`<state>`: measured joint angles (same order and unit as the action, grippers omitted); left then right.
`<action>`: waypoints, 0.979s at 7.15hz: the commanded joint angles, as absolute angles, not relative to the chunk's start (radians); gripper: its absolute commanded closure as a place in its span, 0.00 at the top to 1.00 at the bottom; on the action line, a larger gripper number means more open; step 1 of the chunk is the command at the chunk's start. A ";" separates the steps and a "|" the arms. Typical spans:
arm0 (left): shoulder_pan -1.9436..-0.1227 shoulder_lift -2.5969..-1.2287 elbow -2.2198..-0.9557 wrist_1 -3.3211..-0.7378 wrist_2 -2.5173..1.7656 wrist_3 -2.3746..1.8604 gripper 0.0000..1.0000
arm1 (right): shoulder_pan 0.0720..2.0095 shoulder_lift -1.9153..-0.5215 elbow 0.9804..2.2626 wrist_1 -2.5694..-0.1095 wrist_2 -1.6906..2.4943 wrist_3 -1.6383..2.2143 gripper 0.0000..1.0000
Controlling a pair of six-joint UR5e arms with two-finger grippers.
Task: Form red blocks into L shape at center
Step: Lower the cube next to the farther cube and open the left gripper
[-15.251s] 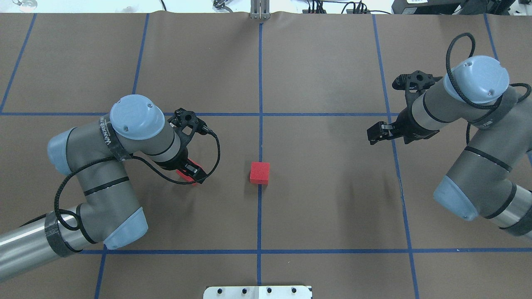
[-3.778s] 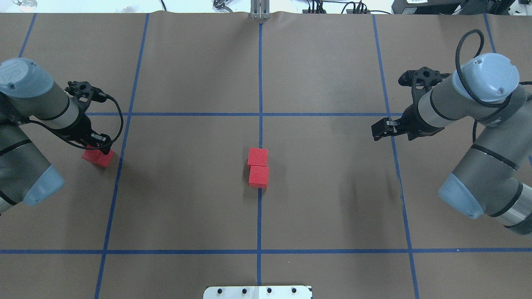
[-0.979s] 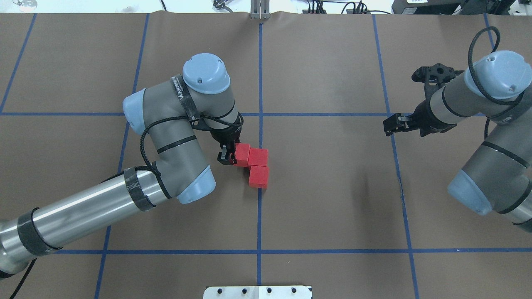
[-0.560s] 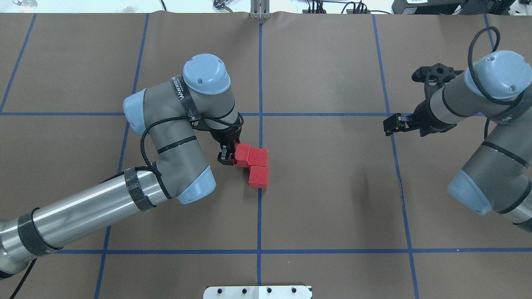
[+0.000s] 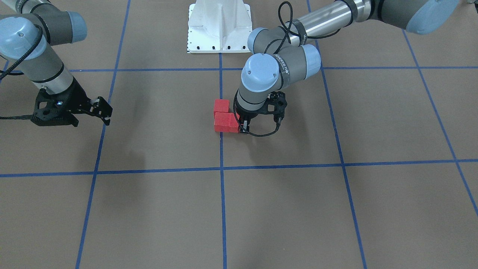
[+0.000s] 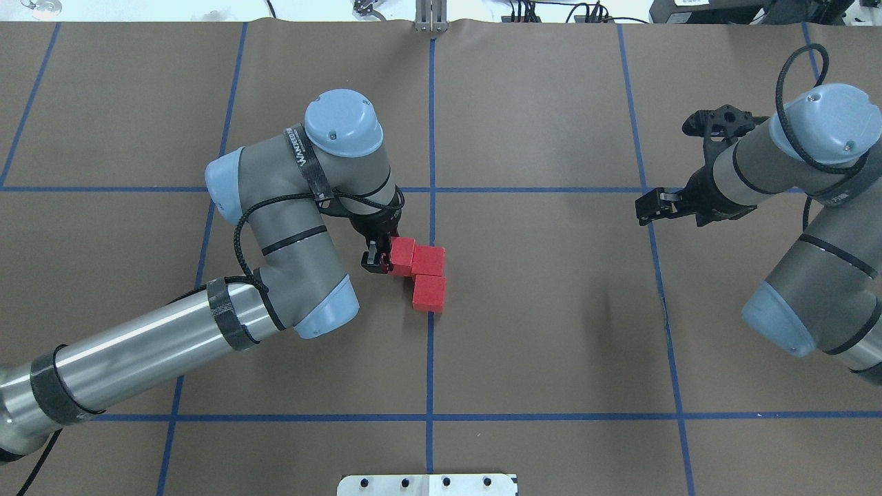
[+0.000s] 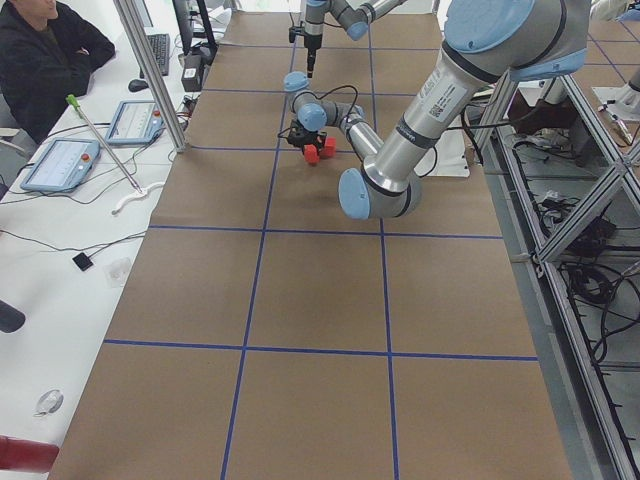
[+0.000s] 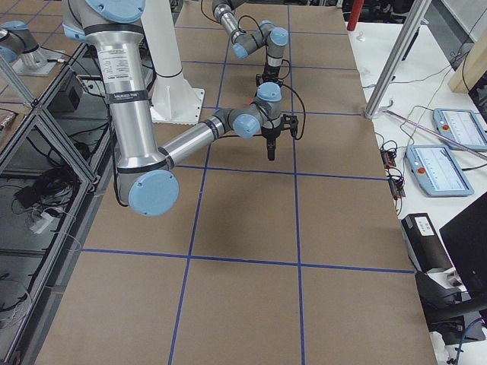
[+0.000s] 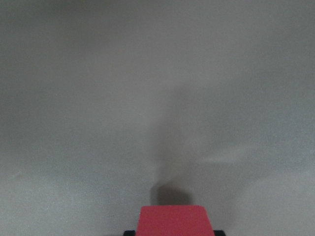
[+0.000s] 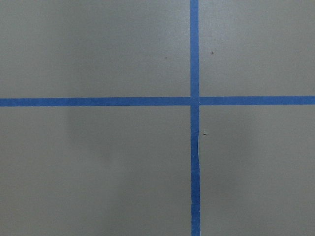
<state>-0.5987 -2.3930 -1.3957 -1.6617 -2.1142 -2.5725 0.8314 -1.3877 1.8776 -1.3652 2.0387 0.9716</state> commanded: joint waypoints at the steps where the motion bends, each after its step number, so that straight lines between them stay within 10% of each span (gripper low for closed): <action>1: -0.598 -2.393 -1.391 -1.661 -2.114 -2.572 0.00 | 0.831 -1.388 1.878 -1.365 2.039 0.973 0.99; 7: -0.591 -2.396 -1.391 -1.661 -2.114 -2.583 0.00 | 0.831 -1.387 1.882 -1.365 2.039 0.974 0.99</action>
<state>-0.5909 -2.3953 -1.3912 -1.6613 -2.1138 -2.5766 0.8314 -1.3867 1.8811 -1.3653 2.0387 0.9735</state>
